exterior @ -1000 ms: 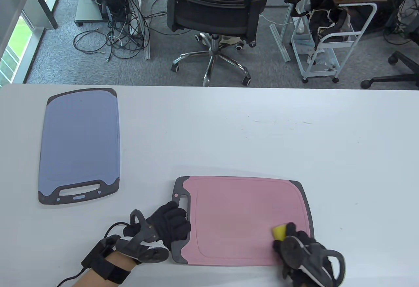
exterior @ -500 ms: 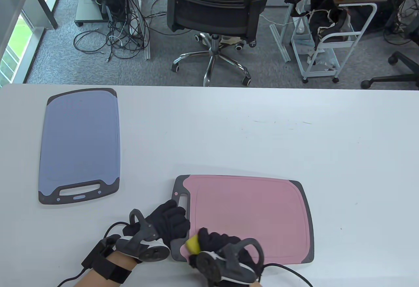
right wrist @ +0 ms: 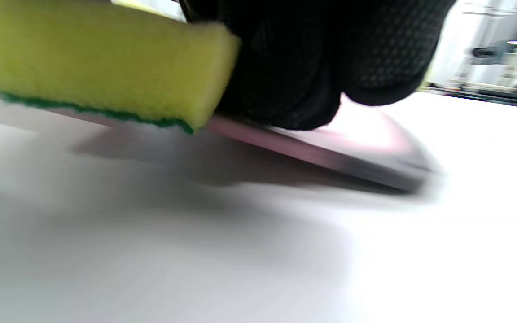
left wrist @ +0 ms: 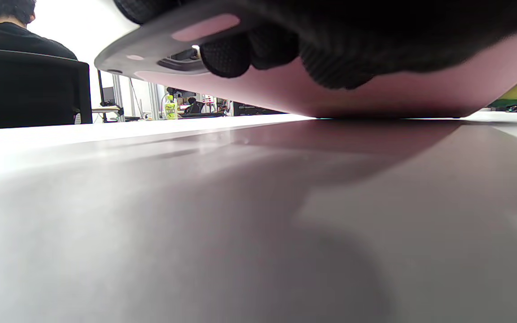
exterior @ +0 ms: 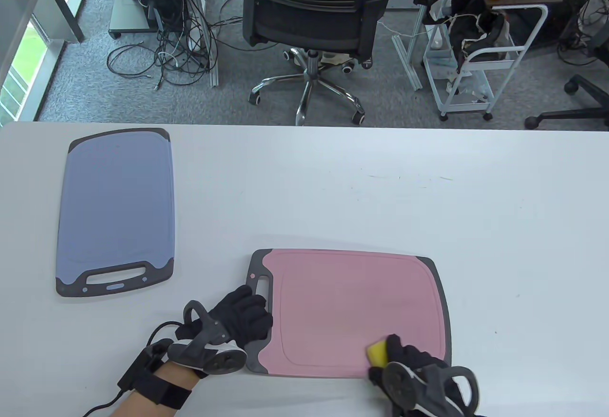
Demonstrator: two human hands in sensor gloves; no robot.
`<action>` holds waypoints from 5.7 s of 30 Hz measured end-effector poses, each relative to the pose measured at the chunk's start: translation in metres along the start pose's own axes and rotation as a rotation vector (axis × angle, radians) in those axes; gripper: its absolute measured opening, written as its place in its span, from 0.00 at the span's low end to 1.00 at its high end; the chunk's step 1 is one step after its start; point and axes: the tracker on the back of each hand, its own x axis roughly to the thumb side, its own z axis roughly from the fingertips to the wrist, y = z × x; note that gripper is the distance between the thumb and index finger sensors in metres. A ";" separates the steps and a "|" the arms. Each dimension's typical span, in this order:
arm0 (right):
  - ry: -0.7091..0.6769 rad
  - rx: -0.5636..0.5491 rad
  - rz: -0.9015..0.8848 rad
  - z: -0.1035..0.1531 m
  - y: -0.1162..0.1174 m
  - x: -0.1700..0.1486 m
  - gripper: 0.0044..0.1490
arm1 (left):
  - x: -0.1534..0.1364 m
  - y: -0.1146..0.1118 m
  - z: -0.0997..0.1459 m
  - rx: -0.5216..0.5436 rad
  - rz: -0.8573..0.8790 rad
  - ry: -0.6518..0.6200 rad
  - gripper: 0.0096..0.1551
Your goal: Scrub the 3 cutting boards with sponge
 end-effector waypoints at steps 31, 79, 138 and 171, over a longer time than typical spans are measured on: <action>0.260 -0.202 -0.177 -0.022 -0.003 -0.117 0.49 | -0.158 -0.025 -0.154 -0.282 -0.541 0.294 0.38; 0.220 -0.209 -0.282 -0.016 -0.005 -0.114 0.49 | -0.149 -0.015 0.101 -0.387 -0.137 1.154 0.48; 0.265 -0.231 -0.421 -0.009 -0.006 -0.128 0.49 | -0.093 -0.022 0.041 0.165 1.556 1.001 0.29; -0.121 -0.070 0.034 -0.194 -0.051 0.212 0.47 | -0.084 -0.067 0.028 -0.160 1.470 1.106 0.30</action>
